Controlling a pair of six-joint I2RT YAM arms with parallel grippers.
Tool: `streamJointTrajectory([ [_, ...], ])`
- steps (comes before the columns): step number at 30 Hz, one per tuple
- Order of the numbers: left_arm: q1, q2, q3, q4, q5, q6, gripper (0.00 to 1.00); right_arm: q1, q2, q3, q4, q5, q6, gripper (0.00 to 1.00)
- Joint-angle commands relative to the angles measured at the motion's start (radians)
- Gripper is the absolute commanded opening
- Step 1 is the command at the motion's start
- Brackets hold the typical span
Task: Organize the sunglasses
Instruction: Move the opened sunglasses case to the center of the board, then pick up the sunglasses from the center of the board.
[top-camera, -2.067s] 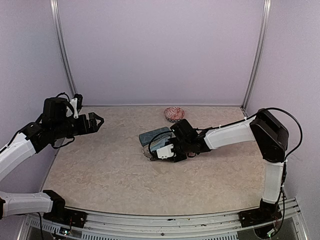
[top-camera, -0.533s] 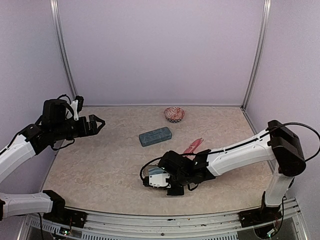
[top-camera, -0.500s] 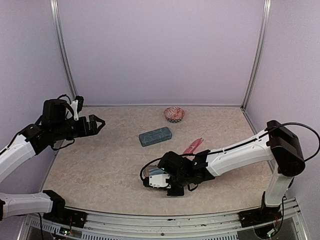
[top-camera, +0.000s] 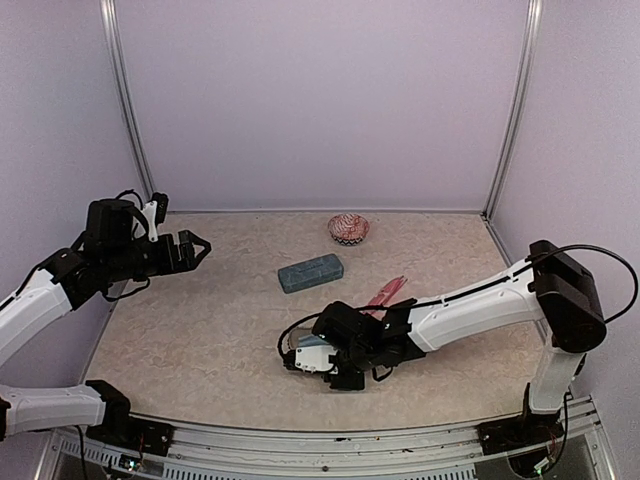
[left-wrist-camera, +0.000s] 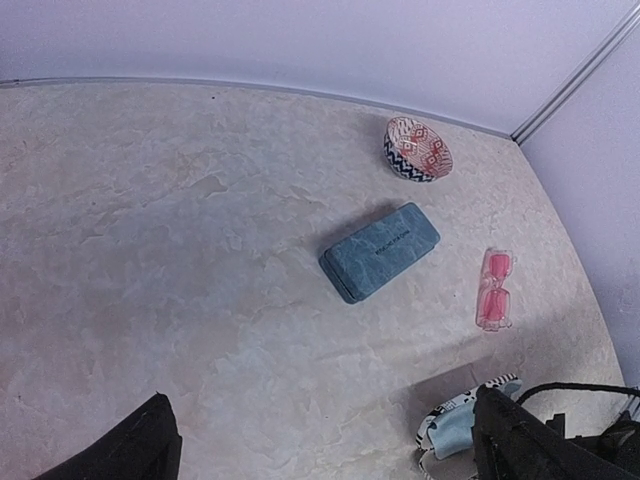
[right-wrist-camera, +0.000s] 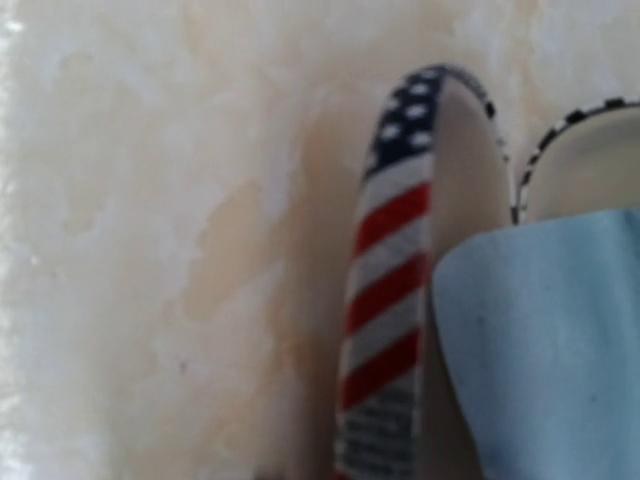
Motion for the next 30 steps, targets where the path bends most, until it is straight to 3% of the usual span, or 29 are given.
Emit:
streamJointTrajectory([
  [1,0.008,0.007,-0.006,0.024,0.002,-0.001,0.99,0.007,-0.004,0.032,-0.002,0.021,0.011,0.26],
  [11,0.008,0.007,-0.006,0.022,0.003,0.0,0.99,0.007,-0.035,0.066,-0.019,0.065,-0.002,0.27],
  [22,0.009,0.005,-0.007,0.021,0.005,0.0,0.99,-0.048,-0.186,0.065,0.002,0.153,-0.01,0.34],
  [25,0.008,0.001,-0.008,0.02,0.002,0.001,0.99,-0.11,-0.231,0.065,0.022,0.198,0.046,0.34],
  [30,0.008,-0.001,-0.007,0.021,0.001,0.002,0.99,-0.245,-0.259,0.057,0.06,0.315,0.282,0.33],
])
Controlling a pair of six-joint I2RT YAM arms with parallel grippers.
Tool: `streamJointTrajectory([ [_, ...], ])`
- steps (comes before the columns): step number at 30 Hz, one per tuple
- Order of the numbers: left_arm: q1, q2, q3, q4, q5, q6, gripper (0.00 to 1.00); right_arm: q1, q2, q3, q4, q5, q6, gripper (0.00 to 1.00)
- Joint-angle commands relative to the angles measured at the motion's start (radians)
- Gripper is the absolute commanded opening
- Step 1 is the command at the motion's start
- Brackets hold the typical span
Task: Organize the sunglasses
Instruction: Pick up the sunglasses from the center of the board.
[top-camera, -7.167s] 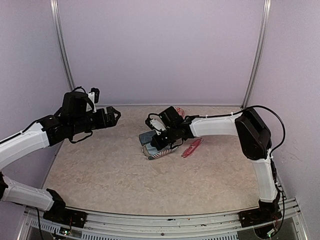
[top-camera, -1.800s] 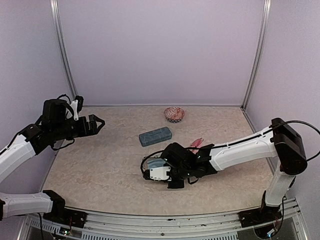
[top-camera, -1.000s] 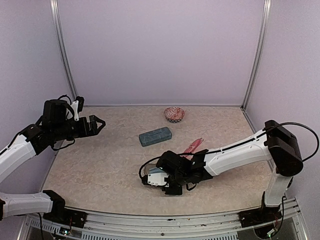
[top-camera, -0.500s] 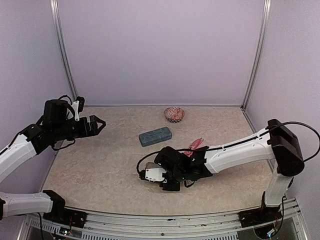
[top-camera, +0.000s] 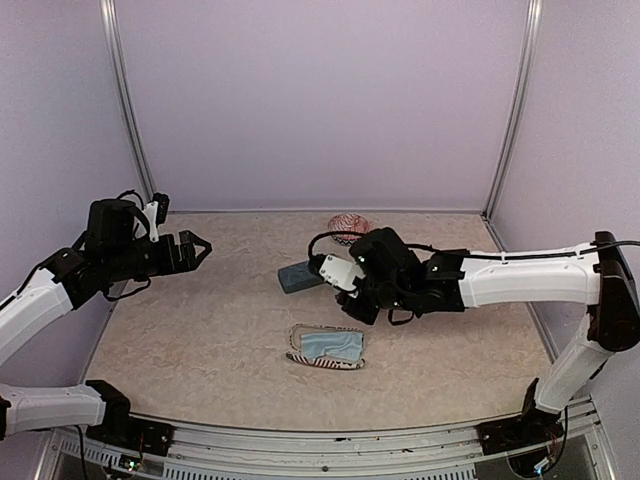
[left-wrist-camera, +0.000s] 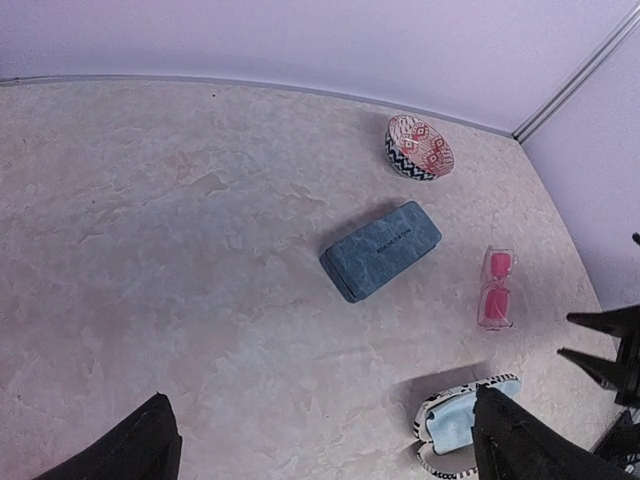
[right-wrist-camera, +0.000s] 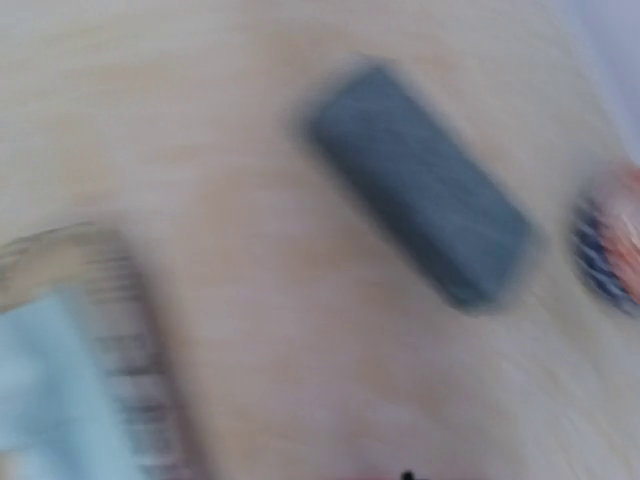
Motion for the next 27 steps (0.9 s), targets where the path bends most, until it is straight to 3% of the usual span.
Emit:
streamJointTrajectory([
  [1,0.008,-0.008,-0.007,0.02,0.0,0.002,0.99,-0.12,-0.021,0.011,0.027,0.123,0.266,0.31],
  [13,0.008,-0.001,-0.01,0.021,0.01,0.003,0.99,-0.309,0.051,-0.087,0.099,0.004,0.775,0.4],
  [27,0.008,-0.006,-0.013,0.025,0.027,0.0,0.99,-0.332,0.12,-0.162,0.185,-0.046,1.169,0.41],
])
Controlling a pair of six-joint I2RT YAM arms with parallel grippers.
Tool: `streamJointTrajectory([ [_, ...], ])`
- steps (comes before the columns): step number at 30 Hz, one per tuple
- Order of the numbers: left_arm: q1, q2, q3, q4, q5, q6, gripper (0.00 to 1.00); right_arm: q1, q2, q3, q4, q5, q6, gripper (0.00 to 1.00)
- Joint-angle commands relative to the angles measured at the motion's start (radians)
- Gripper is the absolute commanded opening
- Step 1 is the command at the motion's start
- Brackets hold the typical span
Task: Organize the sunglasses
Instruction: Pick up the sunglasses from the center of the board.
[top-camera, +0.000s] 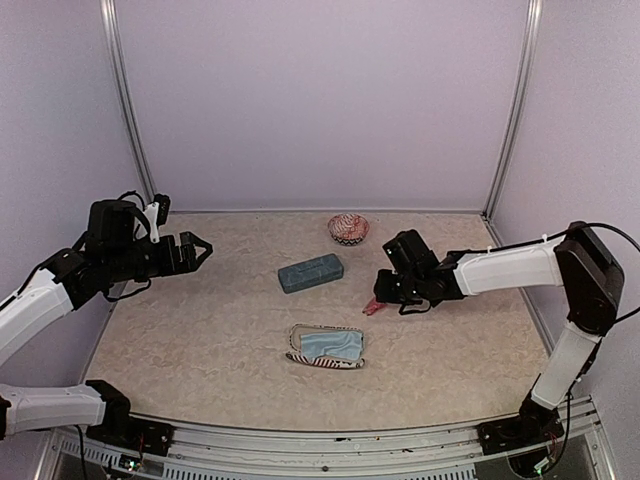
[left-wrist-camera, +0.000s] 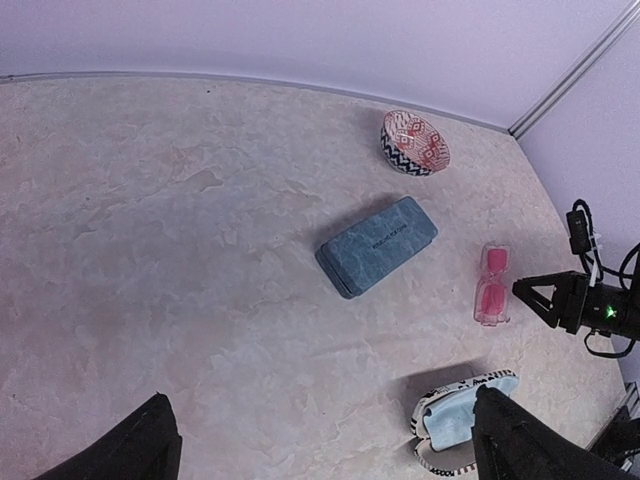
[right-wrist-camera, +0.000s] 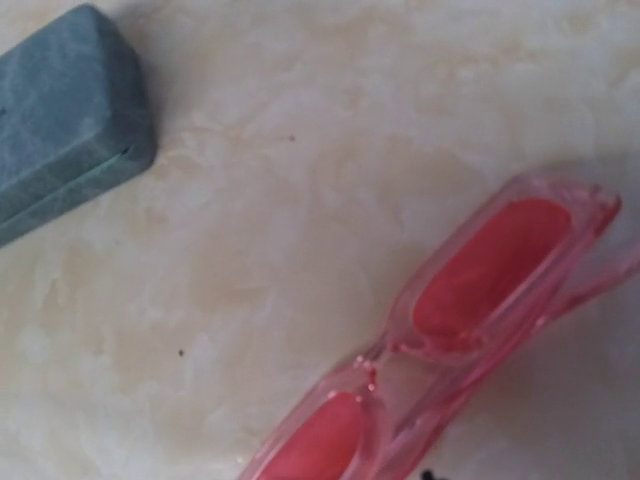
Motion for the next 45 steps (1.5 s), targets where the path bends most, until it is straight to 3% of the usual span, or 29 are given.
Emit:
streamJointTrajectory([
  [1,0.008,-0.008,-0.008,0.024,0.013,0.001,0.99,-0.009,0.013,-0.022,0.042,0.001,0.147,0.41],
  [19,0.008,-0.008,-0.01,0.026,0.021,0.001,0.99,-0.034,0.083,-0.028,0.09,-0.087,0.302,0.35],
  [32,0.008,0.002,-0.009,0.021,0.022,0.001,0.99,-0.053,0.082,-0.04,0.113,-0.1,0.311,0.2],
  [41,0.01,0.007,-0.007,0.022,0.018,0.003,0.99,-0.07,0.057,-0.051,0.125,-0.107,0.301,0.0],
  [45,0.01,0.008,-0.007,0.02,0.015,0.002,0.99,-0.073,0.013,-0.057,0.133,-0.079,0.248,0.0],
])
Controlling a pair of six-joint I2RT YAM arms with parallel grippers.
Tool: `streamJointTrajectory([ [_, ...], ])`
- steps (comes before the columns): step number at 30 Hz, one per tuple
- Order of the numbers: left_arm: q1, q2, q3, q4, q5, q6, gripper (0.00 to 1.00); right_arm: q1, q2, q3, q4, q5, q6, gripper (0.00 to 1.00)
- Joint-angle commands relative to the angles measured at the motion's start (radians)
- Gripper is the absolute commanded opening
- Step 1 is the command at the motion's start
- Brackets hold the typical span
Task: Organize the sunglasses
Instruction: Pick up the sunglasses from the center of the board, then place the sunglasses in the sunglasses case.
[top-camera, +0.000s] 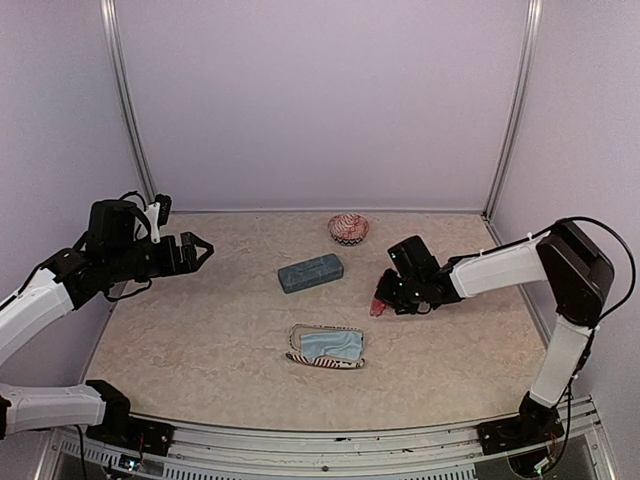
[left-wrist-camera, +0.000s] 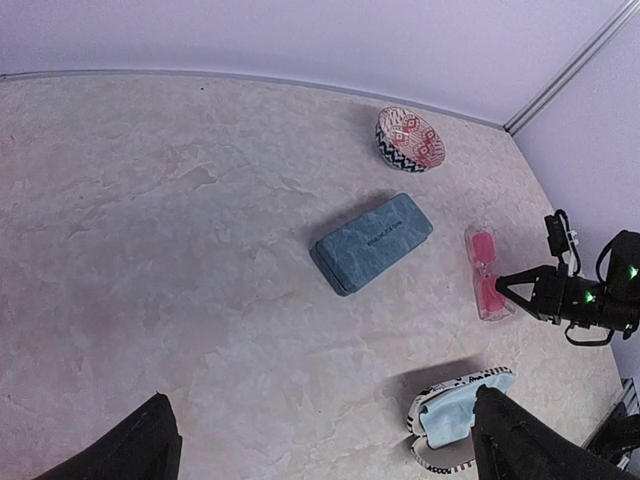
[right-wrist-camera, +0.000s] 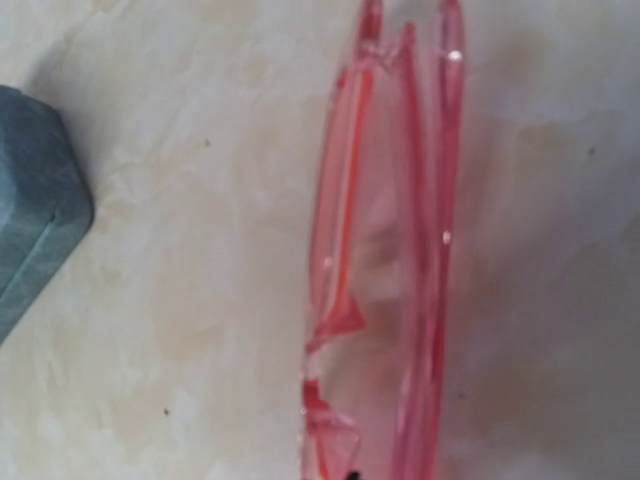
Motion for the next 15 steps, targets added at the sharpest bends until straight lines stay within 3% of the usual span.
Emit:
streamJointTrajectory([
  [1,0.01,0.004,-0.007,0.019,0.0,0.002,0.99,-0.015,-0.071,-0.021,0.015,0.042,-0.069,0.0],
  [7,0.01,0.004,-0.007,0.018,-0.001,0.003,0.99,-0.017,-0.162,-0.043,0.066,0.013,-0.287,0.0],
  [15,0.015,0.004,-0.01,0.023,0.004,-0.001,0.99,-0.017,-0.307,-0.038,0.053,-0.27,-0.746,0.0],
])
